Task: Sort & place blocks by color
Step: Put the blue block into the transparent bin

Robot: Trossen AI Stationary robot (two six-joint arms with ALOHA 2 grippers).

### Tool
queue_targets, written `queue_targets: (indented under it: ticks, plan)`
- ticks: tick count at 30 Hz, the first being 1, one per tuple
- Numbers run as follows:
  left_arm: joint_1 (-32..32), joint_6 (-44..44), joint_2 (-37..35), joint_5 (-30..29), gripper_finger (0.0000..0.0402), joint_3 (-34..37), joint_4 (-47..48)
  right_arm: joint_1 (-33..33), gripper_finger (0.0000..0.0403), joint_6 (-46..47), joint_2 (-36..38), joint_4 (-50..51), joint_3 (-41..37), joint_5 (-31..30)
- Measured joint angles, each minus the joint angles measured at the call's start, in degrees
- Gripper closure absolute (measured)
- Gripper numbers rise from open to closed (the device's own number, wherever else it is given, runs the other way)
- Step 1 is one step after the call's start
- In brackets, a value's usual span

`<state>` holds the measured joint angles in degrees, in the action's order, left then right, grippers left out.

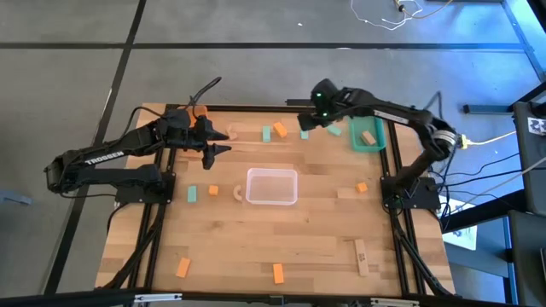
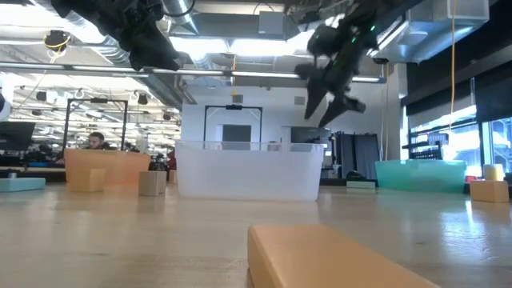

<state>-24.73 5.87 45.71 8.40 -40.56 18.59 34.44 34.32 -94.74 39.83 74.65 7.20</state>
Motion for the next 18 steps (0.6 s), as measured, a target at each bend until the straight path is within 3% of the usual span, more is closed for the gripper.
queue_targets:
  ticks: [6, 18]
  plan:
    - [0.02, 0.00, 0.00, 0.00, 0.0219, 0.00, 0.00, 0.00, 0.0205, 1.25, -6.99, -0.43, -0.02, -0.25]
    - [0.02, 0.00, 0.00, -0.02, 0.0219, 0.00, 0.00, -0.13, 0.0205, 1.34, -14.06, -6.22, 0.00, -7.69]
